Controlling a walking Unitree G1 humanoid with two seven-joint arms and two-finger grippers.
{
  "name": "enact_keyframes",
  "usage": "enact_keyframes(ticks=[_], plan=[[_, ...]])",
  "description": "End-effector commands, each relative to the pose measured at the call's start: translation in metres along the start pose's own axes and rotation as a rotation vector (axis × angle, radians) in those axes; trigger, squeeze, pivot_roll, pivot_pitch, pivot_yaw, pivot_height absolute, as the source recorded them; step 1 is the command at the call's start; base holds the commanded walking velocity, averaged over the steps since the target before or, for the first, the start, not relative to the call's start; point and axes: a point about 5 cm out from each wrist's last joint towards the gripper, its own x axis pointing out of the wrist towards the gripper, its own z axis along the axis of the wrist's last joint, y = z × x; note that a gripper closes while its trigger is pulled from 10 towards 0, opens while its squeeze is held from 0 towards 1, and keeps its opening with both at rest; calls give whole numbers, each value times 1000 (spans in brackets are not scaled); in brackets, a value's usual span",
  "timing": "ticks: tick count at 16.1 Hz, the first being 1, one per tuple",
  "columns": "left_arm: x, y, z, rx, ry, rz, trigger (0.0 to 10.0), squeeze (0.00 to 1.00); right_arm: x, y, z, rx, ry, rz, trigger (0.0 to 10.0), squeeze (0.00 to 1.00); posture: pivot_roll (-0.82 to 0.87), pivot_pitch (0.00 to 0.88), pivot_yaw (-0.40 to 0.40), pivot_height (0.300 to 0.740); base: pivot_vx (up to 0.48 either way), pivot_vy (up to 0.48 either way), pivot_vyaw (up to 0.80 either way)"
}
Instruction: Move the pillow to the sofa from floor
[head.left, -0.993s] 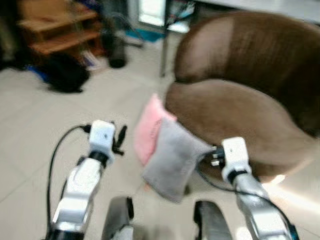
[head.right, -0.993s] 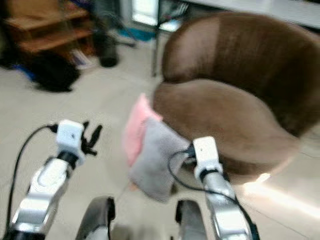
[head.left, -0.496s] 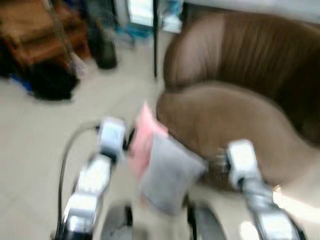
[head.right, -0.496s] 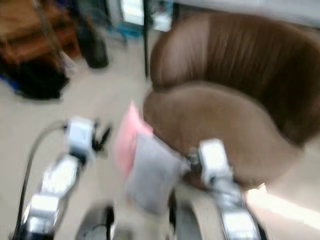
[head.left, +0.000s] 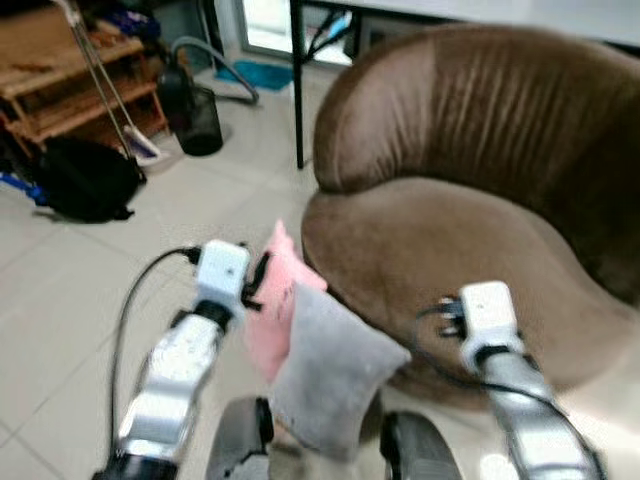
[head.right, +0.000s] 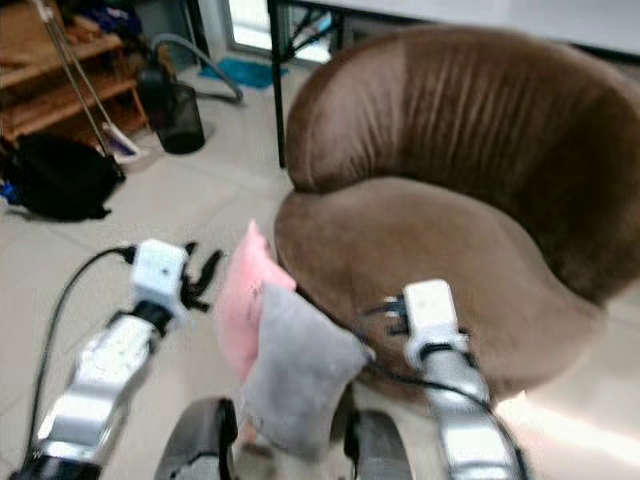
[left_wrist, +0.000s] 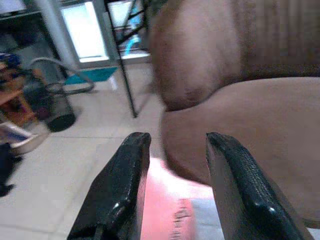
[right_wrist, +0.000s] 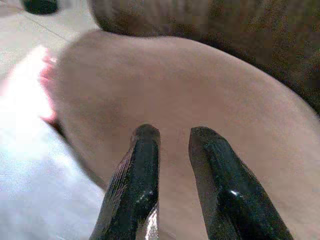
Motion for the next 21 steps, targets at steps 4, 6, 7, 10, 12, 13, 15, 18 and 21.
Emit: enact_keyframes(ticks=[4,6,7,10,12,13,15,18,21], plan=[[-1,1,-3,24,15,4,10000,0,-3,7,4,11,-7,12,10000,0,-16,29,15,539,0,0,0],[-4,0,-4,67,6,-37,10000,0,0,14,-1,51,17,34,10000,0,-7,43,8,519,0,0,0],[-7,-1,-10,84,17,-70,10000,0,2,18,-4,57,33,50,10000,0,-6,53,6,509,0,0,0],[-18,-1,-25,107,37,-113,10000,0,7,23,-14,54,72,82,10000,0,-4,90,6,484,0,0,0],[-33,2,-26,96,30,-126,10000,0,10,29,-19,77,102,90,10000,0,14,140,7,469,0,0,0],[-41,0,-26,87,13,-159,10000,0,16,33,-23,163,118,92,10000,451,26,164,15,469,0,0,0],[-53,-1,-24,70,-5,-210,10000,0,20,39,-19,296,84,106,10000,1000,32,184,27,469,0,0,0],[-60,-7,-14,30,-52,-310,10000,0,42,41,-2,552,38,60,10000,1000,68,227,41,469,0,0,0],[-65,-9,-4,25,-76,-363,10000,0,51,43,2,759,15,38,10000,1000,102,241,41,469,0,0,0]])
